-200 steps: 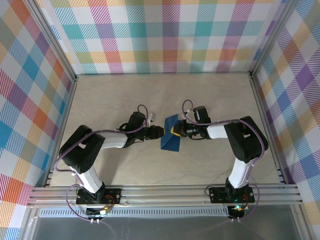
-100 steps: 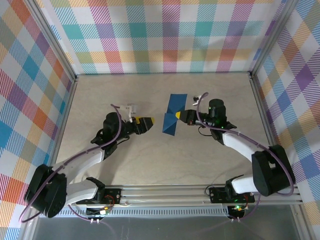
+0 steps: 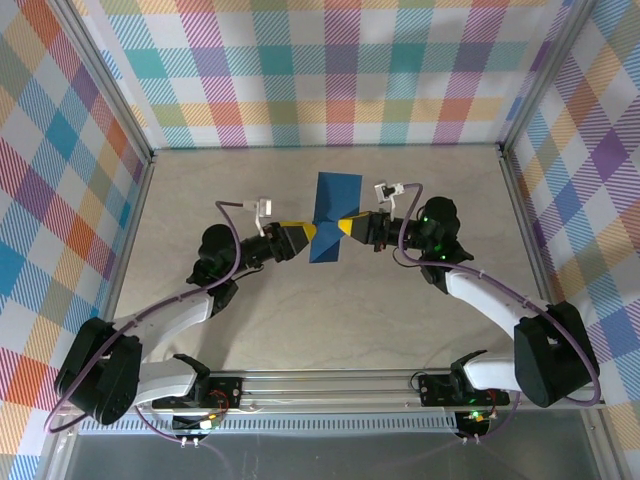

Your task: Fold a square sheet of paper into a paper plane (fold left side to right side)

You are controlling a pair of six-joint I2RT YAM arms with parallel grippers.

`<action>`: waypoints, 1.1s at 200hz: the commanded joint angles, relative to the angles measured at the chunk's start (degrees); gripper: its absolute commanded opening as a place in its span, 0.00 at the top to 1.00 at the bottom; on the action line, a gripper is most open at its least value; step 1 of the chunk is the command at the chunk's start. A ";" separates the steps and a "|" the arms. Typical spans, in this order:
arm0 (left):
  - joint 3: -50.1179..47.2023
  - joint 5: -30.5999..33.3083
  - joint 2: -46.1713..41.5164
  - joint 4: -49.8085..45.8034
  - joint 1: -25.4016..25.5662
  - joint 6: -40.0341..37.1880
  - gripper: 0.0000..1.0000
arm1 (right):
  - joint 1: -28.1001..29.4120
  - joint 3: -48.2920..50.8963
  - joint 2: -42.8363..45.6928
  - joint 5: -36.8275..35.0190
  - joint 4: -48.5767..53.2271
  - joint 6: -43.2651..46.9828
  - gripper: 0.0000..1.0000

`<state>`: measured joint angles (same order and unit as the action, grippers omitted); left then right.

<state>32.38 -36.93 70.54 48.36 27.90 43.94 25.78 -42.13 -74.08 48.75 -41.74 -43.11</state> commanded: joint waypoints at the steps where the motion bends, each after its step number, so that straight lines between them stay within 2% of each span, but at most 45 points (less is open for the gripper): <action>1: 3.09 -4.16 0.88 5.85 1.43 1.98 0.22 | 1.11 -2.49 -0.50 1.74 -3.88 -1.09 0.98; 35: 3.89 -5.05 0.83 5.32 2.16 1.59 0.32 | 1.29 -1.94 -0.97 -0.10 -2.77 -0.59 0.95; 52: 4.32 -5.34 0.65 3.81 2.25 1.09 0.43 | 1.28 -2.06 -1.19 -0.60 -1.95 -0.22 0.93; 90: 4.93 -4.31 -0.39 -0.82 2.25 -1.18 0.65 | 1.20 -1.60 -0.82 -1.55 -1.21 0.29 0.80; 129: 5.10 -2.93 -1.93 -4.44 2.25 -3.16 0.75 | 1.11 -1.32 2.21 -4.10 5.11 4.24 0.58; 157: 5.31 -0.25 -3.58 -10.30 2.25 -6.14 0.84 | 0.54 -1.65 6.08 -9.26 16.73 8.75 0.42; 184: 6.91 2.91 -5.05 -19.26 2.25 -11.00 0.92 | -0.03 -3.00 10.06 -17.97 30.32 14.36 0.27; 206: 9.81 5.99 -5.72 -30.15 2.25 -16.47 1.00 | -0.67 -3.42 12.86 -26.43 39.35 17.50 0.17; 220: 12.16 8.86 -5.70 -37.90 2.33 -20.42 1.00 | -1.53 -2.74 14.59 -30.92 42.14 17.59 0.06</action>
<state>40.07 -33.23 66.32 25.06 29.93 32.47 25.47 -43.97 -62.26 29.15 -11.33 -29.98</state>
